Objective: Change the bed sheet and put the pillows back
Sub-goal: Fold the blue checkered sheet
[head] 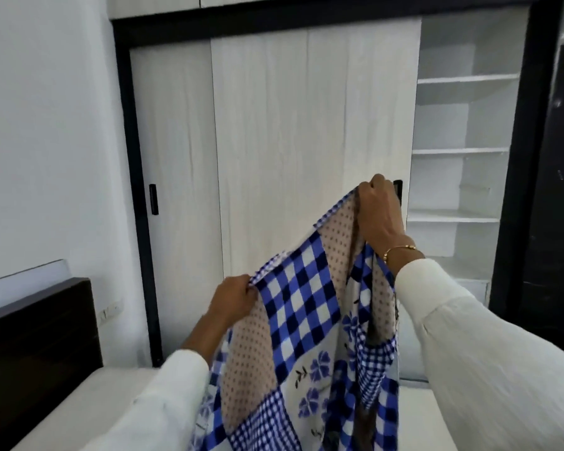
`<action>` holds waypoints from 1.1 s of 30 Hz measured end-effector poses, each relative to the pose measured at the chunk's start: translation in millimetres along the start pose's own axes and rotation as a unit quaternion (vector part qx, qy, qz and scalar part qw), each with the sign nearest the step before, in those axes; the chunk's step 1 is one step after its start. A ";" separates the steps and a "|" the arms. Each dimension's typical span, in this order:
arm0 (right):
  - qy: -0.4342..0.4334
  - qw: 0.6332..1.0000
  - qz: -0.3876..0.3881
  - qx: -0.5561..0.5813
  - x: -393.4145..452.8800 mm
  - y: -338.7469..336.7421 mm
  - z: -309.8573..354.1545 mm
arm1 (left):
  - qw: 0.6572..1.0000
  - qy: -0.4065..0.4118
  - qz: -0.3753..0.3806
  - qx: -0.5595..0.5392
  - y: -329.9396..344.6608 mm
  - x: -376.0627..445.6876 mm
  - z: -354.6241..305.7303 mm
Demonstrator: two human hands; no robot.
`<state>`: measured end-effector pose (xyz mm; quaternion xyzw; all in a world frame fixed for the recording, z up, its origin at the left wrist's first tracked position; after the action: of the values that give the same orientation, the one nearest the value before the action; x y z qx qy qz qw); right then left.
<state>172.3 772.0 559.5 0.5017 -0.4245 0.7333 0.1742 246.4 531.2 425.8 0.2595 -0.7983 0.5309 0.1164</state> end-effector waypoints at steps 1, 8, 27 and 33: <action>-0.009 1.000 -0.002 -0.004 2.8 -1.7 1.2 | 0.998 -0.028 -0.038 -0.036 1.0 -2.5 -1.4; 0.000 0.998 -0.008 -0.063 41.9 -36.7 -3.9 | 0.965 -0.043 -0.223 -0.127 -52.1 14.8 -34.5; -0.055 0.986 -0.040 -0.154 125.4 -86.1 27.6 | 0.966 -0.006 -0.234 -0.106 -202.1 88.9 -81.8; -0.090 0.988 -0.031 -0.122 132.5 -78.7 30.8 | 0.939 -0.025 -0.308 -0.154 -235.7 97.7 -62.7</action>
<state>186.3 770.4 716.1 0.5537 -0.5088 0.6223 0.2175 285.7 488.7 682.0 0.4843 -0.7541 0.3331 0.2929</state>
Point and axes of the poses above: each hand's wrist, its own x-axis towards the middle knuckle, its own y-axis out of the palm, z = x × y, the point moved 2 cm from there along x, towards the middle knuckle, and after that the axes turned 2 degrees about x, right-handed, at the moved point
